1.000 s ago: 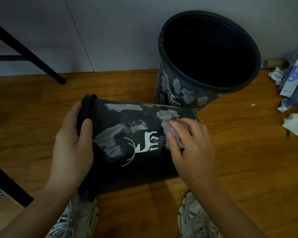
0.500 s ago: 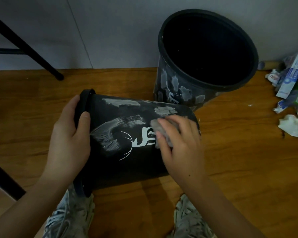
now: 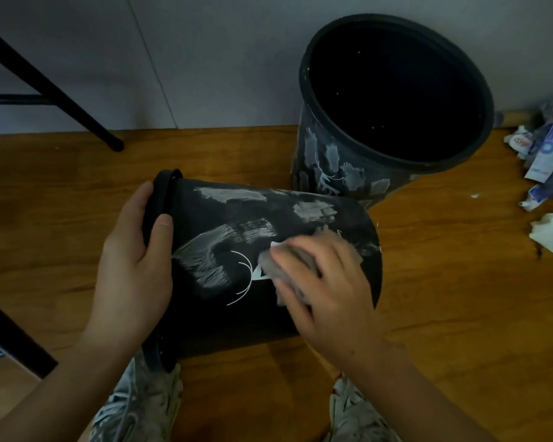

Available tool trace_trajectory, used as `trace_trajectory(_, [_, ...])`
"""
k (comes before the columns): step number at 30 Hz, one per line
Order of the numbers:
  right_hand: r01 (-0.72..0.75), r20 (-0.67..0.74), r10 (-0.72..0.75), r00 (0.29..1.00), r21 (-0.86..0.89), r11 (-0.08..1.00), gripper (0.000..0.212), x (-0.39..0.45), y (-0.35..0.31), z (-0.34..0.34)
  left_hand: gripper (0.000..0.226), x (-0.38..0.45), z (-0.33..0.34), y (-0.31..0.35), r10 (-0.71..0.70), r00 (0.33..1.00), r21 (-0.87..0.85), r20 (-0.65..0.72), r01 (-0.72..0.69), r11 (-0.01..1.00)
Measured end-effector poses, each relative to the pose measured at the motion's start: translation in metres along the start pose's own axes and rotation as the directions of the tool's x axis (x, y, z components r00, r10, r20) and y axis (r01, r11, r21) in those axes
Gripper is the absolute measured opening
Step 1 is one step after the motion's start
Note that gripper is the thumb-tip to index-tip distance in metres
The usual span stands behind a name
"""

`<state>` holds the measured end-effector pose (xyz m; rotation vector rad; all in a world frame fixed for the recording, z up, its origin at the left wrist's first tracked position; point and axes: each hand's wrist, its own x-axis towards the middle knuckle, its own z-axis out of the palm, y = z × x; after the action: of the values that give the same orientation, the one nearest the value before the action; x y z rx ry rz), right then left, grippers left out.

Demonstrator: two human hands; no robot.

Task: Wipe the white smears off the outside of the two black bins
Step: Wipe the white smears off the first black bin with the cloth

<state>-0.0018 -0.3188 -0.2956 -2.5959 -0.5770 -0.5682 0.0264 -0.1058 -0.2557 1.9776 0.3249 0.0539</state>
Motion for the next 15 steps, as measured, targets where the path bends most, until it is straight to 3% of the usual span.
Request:
trace_trajectory(2, [0.019, -0.004, -0.019, 1.0, -0.006, 1.0, 0.027, -0.008, 0.005, -0.001, 0.046, -0.001, 0.0, 0.001, -0.009, 1.0, -0.014, 0.003, 0.009, 1.0])
trace_trajectory(7, [-0.227, -0.077, 0.224, 0.972, -0.028, 0.974, 0.031, 0.008, 0.016, -0.002, 0.046, 0.002, 0.001, 0.002, -0.012, 1.0, -0.026, 0.011, 0.012, 1.0])
trace_trajectory(13, [0.041, 0.011, -0.041, 0.999, 0.016, 0.999, 0.028, -0.011, -0.006, 0.001, 0.046, 0.0, 0.0, 0.001, -0.006, 1.0, -0.025, 0.014, 0.006, 1.0])
trace_trajectory(15, [-0.003, 0.0, 0.002, 1.0, -0.005, 1.0, 0.028, -0.017, 0.003, -0.002, 0.046, 0.0, 0.001, 0.003, -0.003, 1.0, -0.021, 0.011, 0.003, 1.0])
